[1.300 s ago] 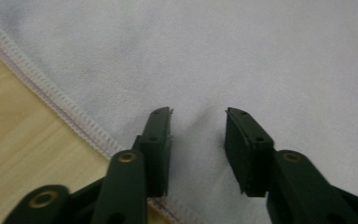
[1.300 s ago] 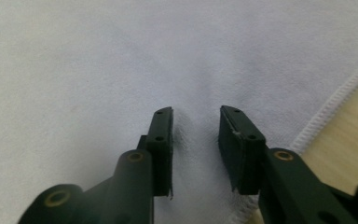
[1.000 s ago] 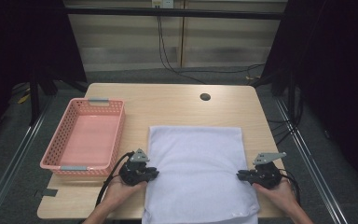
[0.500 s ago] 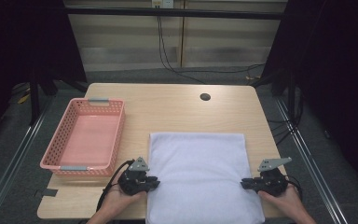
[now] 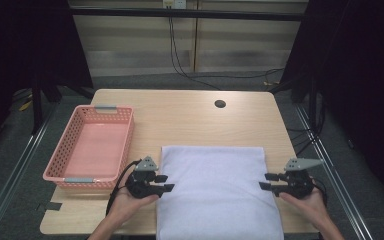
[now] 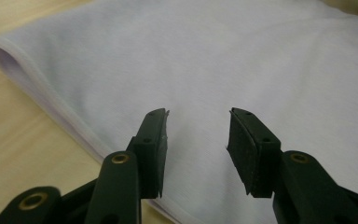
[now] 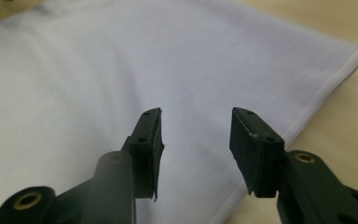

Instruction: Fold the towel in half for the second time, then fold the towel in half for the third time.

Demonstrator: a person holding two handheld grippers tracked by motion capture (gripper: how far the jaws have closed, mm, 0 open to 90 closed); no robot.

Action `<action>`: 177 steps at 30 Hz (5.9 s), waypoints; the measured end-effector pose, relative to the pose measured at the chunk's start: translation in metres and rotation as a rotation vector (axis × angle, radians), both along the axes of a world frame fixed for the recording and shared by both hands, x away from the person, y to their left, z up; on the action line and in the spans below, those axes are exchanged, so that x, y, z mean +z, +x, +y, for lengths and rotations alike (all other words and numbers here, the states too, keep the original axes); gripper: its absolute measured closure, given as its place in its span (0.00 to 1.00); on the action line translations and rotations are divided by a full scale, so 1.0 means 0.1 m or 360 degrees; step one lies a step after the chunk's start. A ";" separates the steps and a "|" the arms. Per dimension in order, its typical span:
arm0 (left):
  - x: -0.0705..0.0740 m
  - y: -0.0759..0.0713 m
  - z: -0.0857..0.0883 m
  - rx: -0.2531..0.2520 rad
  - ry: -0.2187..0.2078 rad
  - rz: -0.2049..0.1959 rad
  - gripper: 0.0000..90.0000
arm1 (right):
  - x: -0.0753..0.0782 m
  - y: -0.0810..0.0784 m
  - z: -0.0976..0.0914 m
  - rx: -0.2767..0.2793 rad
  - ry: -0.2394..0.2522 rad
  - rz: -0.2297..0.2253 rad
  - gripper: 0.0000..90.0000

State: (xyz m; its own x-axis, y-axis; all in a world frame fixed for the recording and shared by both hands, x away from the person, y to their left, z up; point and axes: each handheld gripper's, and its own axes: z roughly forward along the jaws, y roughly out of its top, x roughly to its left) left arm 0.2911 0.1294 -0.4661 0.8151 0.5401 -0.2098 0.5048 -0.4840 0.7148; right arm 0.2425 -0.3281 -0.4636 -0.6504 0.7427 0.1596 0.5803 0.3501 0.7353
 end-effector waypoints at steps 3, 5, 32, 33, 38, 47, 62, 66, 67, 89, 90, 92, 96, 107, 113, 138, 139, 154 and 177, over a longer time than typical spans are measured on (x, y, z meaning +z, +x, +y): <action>0.00 0.14 -0.03 0.0039 0.0009 -0.0012 0.63 | 0.07 0.23 -0.01 -0.0047 0.0006 -0.0054 0.58; 0.01 0.32 -0.07 0.0059 0.0012 -0.0034 0.62 | 0.09 0.38 -0.02 -0.0065 0.0014 -0.0081 0.57; -0.35 1.21 -0.15 0.0289 0.0047 0.0072 0.58 | -0.40 1.30 -0.16 -0.0151 -0.0025 0.0117 0.67; -0.35 1.20 -0.16 0.0270 0.0022 0.0101 0.65 | -0.40 1.30 -0.16 -0.0135 -0.0014 0.0130 0.75; -0.35 1.17 -0.17 0.0228 -0.0008 0.0125 0.91 | -0.37 1.29 -0.15 -0.0112 0.0028 0.0129 0.90; -0.02 1.17 -0.12 0.0232 -0.0198 0.0052 0.92 | -0.15 1.26 -0.29 -0.0139 0.0201 0.0048 0.92; 0.46 1.33 -0.02 0.0257 -0.0281 -0.0088 0.93 | 0.41 1.45 -0.26 -0.0178 0.0267 -0.0157 0.93; 0.57 1.43 0.00 0.0298 -0.0294 -0.0115 0.93 | 0.53 1.55 -0.21 -0.0215 0.0309 -0.0204 0.93; 0.58 1.46 0.00 0.0301 -0.0301 -0.0112 0.93 | 0.55 1.58 -0.19 -0.0212 0.0320 -0.0208 0.93; 0.75 0.62 0.13 0.0148 -0.0329 -0.0295 0.93 | 0.65 0.71 -0.27 0.0019 0.0397 -0.0346 0.93; 0.74 0.57 0.13 0.0129 -0.0314 -0.0308 0.93 | 0.64 0.65 -0.27 0.0028 0.0387 -0.0334 0.93; 0.71 0.43 0.15 0.0094 -0.0319 -0.0306 0.93 | 0.62 0.55 -0.26 0.0057 0.0374 -0.0319 0.93; 0.58 0.19 0.20 0.0053 -0.0339 -0.0287 0.93 | 0.54 0.30 -0.22 0.0106 0.0354 -0.0290 0.93; 0.05 -0.28 0.28 -0.0026 -0.0208 -0.0081 0.89 | 0.11 -0.23 -0.21 0.0160 0.0257 -0.0103 0.89; -0.02 -0.42 0.30 -0.0104 -0.0157 -0.0010 0.85 | -0.06 -0.42 -0.18 0.0248 0.0155 0.0041 0.83; -0.22 -0.08 0.20 -0.0007 0.0015 0.0050 0.59 | -0.24 -0.04 0.13 0.0014 -0.0009 0.0103 0.50; -0.23 -0.08 0.20 -0.0012 0.0020 0.0047 0.59 | -0.26 -0.01 0.15 0.0006 -0.0020 0.0124 0.50; -0.31 0.02 -0.03 0.0010 0.0024 -0.0019 0.54 | -0.30 0.09 0.13 -0.0049 -0.0205 0.0043 0.83; -0.01 0.47 -0.19 0.0015 -0.0029 0.0008 0.47 | 0.10 -0.42 0.16 -0.0101 0.0085 -0.0139 0.53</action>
